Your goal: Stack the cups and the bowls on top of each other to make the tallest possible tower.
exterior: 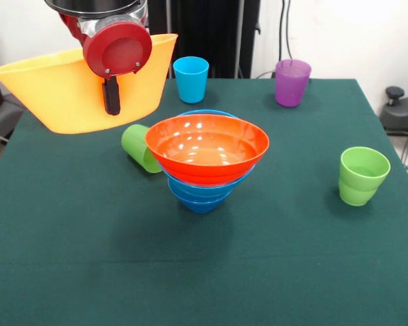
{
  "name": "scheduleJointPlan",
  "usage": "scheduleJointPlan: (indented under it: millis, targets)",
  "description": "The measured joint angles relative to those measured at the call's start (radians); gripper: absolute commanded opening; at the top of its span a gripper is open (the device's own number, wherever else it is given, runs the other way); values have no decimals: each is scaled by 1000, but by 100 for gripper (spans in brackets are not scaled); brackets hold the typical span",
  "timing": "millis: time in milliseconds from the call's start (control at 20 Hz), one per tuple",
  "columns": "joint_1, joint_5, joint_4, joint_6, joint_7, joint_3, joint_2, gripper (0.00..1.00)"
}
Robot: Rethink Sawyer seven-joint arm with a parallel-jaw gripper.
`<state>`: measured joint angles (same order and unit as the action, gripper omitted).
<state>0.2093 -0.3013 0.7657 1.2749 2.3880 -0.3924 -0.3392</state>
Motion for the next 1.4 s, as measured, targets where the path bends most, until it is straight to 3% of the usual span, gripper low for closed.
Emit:
scheduleJointPlan:
  millis: [1400]
  targets:
    - [-22,8,-9,0,0,32,10,0]
